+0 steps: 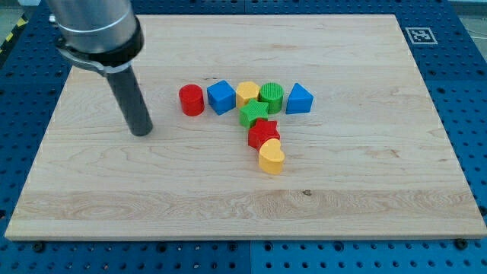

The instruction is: Place the arm to the bottom center of the board

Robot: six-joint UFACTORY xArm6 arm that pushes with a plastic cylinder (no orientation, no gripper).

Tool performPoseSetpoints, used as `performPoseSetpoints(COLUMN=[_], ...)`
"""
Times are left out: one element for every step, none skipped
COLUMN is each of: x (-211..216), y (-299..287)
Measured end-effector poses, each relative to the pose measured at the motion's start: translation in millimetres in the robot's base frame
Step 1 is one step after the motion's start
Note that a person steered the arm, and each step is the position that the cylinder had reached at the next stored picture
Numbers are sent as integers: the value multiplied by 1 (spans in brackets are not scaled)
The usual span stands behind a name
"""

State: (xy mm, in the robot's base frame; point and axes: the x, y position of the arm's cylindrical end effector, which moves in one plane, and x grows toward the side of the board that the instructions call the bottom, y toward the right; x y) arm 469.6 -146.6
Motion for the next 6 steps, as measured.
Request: performPoseSetpoints(x=[0, 0, 1, 29, 58, 84], y=[28, 54, 70, 70, 75, 89])
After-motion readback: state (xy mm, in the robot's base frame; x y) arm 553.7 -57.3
